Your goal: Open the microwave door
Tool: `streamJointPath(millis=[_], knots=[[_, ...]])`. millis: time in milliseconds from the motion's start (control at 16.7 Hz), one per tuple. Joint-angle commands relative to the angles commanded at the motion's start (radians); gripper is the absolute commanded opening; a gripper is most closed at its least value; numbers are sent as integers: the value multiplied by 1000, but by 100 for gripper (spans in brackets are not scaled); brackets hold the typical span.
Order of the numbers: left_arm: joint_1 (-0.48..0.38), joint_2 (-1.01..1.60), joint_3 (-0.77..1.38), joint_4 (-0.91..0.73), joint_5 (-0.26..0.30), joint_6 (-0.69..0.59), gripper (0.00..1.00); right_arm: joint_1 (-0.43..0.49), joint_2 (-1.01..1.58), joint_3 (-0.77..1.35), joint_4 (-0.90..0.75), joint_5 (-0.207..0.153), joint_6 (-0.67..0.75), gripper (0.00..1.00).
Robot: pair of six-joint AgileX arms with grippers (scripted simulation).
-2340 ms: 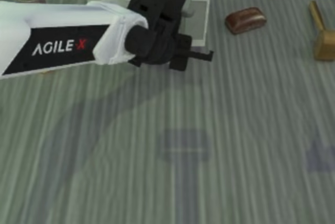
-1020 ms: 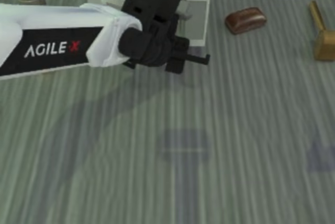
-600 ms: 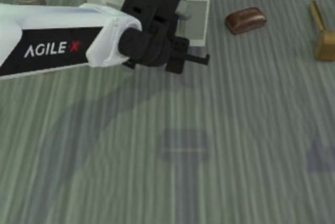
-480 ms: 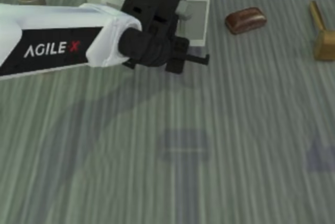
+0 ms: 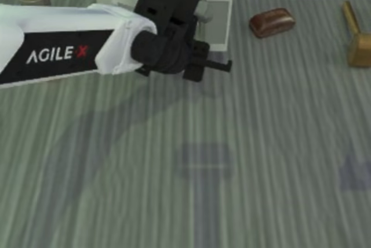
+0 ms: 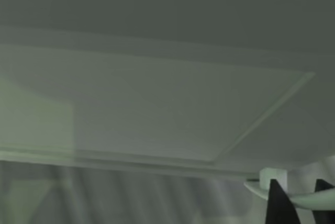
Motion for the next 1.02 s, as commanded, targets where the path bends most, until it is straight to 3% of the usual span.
streamJointPath(millis=[1020], knots=[[13,-27,-39,17,38,45,0,0,0,0,0,0,0,100]])
